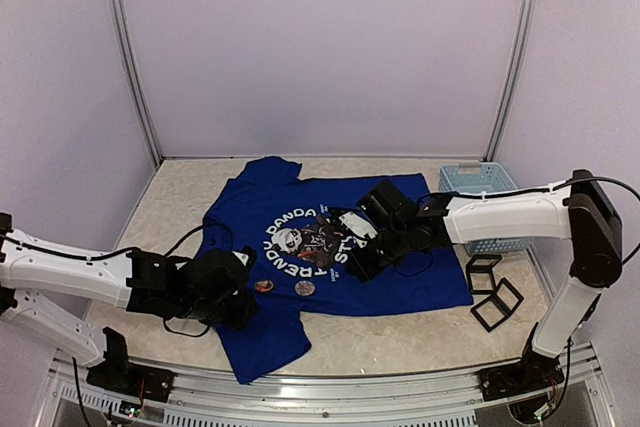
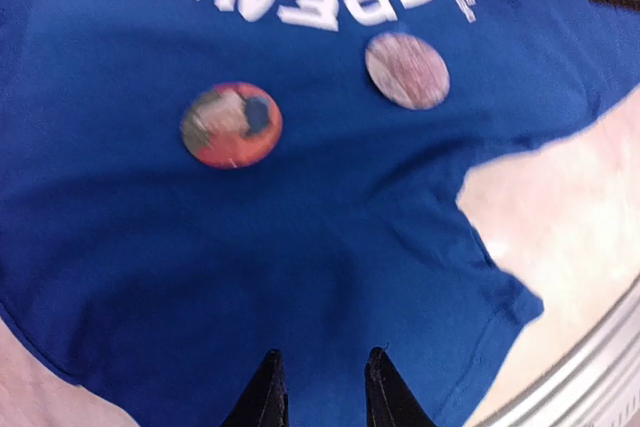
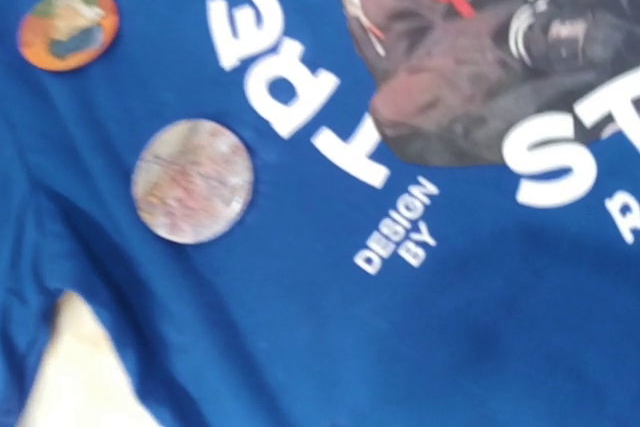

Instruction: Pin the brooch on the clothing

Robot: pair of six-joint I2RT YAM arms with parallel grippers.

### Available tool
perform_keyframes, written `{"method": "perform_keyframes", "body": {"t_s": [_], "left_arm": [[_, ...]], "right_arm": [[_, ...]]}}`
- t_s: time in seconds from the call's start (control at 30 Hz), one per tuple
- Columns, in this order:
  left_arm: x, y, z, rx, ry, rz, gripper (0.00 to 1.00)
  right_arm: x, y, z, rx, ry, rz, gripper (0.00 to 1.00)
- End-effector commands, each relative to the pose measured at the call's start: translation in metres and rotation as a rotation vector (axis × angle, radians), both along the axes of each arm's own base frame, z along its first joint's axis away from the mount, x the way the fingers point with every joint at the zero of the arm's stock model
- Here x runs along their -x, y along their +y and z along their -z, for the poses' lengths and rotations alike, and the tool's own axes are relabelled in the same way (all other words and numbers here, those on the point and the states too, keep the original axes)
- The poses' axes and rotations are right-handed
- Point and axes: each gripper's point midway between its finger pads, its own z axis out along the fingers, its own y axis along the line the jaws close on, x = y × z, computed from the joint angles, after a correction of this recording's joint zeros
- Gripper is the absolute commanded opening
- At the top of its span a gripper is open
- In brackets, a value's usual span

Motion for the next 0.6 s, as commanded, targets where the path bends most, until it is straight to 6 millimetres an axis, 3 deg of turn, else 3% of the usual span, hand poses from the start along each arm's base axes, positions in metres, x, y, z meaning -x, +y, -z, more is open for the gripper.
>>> {"method": "perform_keyframes", "body": {"t_s": [0.0, 0.13, 0.23, 0.33, 0.43, 0.5, 0.57], "left_arm": [[0.055, 0.007, 0.038, -0.136, 0.149, 0.05, 0.25], [0.083, 0.028, 0.076, -0.283, 0.238, 0.061, 0.23], [0.099, 0.047, 0.089, -0.365, 0.263, 0.049, 0.21], [0.114, 0.053, 0.091, -0.366, 0.268, 0.059, 0.22], [0.135, 0.041, 0.086, -0.336, 0.271, 0.15, 0.22], [0.135, 0.036, 0.079, -0.348, 0.233, 0.187, 0.25], [0.115, 0.027, 0.062, -0.355, 0.14, 0.19, 0.32]], "right_arm": [[0.003, -0.01, 0.029, 0.056, 0.051, 0.023, 0.0], [0.008, -0.017, 0.042, 0.071, 0.076, 0.043, 0.0], [0.012, -0.025, 0.043, 0.076, 0.085, 0.06, 0.0], [0.012, -0.03, 0.035, 0.067, 0.074, 0.069, 0.0], [0.002, -0.038, 0.021, 0.054, 0.049, 0.097, 0.0], [-0.012, -0.041, 0.005, 0.024, 0.016, 0.12, 0.0], [-0.032, -0.046, -0.017, -0.021, -0.033, 0.15, 0.0]]}}
